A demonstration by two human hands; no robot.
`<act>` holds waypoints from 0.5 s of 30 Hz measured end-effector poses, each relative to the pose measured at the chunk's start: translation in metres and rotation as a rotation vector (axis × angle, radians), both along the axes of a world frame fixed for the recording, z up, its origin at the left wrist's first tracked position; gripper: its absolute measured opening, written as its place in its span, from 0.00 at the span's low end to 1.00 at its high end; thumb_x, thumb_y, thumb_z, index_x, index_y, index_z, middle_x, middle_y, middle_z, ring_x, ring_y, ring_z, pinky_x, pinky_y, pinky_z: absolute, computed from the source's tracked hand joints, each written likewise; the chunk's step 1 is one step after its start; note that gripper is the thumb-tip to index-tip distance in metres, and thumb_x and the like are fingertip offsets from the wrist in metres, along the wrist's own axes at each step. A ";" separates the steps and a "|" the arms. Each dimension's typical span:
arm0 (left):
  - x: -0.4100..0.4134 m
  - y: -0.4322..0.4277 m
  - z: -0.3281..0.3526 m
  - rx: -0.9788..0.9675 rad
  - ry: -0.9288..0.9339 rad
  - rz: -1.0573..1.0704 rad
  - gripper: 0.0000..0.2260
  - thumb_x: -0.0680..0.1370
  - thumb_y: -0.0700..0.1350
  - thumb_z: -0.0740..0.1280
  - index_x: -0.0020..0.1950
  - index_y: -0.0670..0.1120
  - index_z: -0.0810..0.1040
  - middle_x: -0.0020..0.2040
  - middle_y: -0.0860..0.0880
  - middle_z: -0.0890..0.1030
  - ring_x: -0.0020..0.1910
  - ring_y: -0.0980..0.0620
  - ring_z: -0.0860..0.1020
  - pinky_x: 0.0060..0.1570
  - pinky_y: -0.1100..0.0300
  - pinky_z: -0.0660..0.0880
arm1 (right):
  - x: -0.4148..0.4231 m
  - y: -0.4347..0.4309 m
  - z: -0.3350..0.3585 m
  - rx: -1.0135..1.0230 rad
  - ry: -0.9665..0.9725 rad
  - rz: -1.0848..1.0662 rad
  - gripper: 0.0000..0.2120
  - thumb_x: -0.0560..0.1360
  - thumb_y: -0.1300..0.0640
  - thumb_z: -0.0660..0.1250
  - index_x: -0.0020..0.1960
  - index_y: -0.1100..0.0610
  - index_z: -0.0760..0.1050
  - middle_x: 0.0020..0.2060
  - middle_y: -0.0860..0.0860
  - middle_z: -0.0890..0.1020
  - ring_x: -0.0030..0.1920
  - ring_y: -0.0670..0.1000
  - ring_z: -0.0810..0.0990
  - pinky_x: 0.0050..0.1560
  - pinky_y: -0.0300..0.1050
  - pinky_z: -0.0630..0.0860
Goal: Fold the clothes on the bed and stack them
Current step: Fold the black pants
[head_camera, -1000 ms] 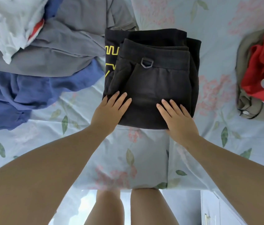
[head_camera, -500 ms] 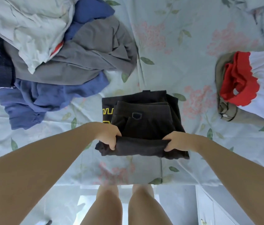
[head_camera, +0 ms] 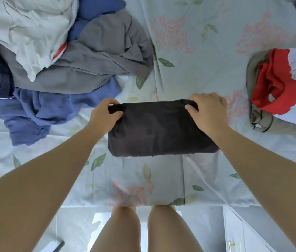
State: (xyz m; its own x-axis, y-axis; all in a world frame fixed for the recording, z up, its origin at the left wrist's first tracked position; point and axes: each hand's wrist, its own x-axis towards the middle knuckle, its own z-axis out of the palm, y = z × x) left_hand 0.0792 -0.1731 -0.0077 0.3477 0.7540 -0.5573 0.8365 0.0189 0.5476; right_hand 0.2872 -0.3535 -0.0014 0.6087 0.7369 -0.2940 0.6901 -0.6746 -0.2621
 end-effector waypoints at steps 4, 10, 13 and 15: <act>-0.005 -0.035 -0.015 0.401 0.143 -0.120 0.20 0.80 0.42 0.59 0.72 0.46 0.65 0.72 0.45 0.66 0.71 0.42 0.64 0.68 0.46 0.64 | -0.026 0.005 -0.015 0.137 -0.217 -0.070 0.15 0.77 0.58 0.59 0.63 0.54 0.73 0.65 0.56 0.73 0.64 0.61 0.70 0.65 0.62 0.61; 0.000 -0.096 -0.057 0.493 0.355 -0.648 0.23 0.77 0.58 0.53 0.70 0.54 0.70 0.68 0.44 0.73 0.67 0.38 0.70 0.59 0.30 0.66 | -0.080 -0.023 -0.058 -0.067 -0.218 0.253 0.22 0.78 0.45 0.53 0.69 0.49 0.70 0.68 0.56 0.72 0.67 0.63 0.70 0.66 0.66 0.62; 0.004 -0.096 -0.076 0.454 0.436 -0.625 0.24 0.77 0.59 0.51 0.70 0.55 0.70 0.69 0.45 0.72 0.68 0.38 0.69 0.58 0.28 0.65 | -0.072 -0.018 -0.084 -0.148 -0.175 0.269 0.24 0.78 0.44 0.51 0.70 0.50 0.69 0.68 0.57 0.72 0.67 0.64 0.70 0.66 0.66 0.63; 0.009 -0.095 -0.082 0.431 0.457 -0.570 0.24 0.77 0.59 0.52 0.70 0.54 0.70 0.68 0.45 0.73 0.68 0.38 0.70 0.56 0.30 0.67 | -0.066 -0.010 -0.094 -0.151 -0.135 0.280 0.25 0.78 0.43 0.49 0.70 0.51 0.68 0.68 0.57 0.72 0.67 0.64 0.70 0.66 0.65 0.63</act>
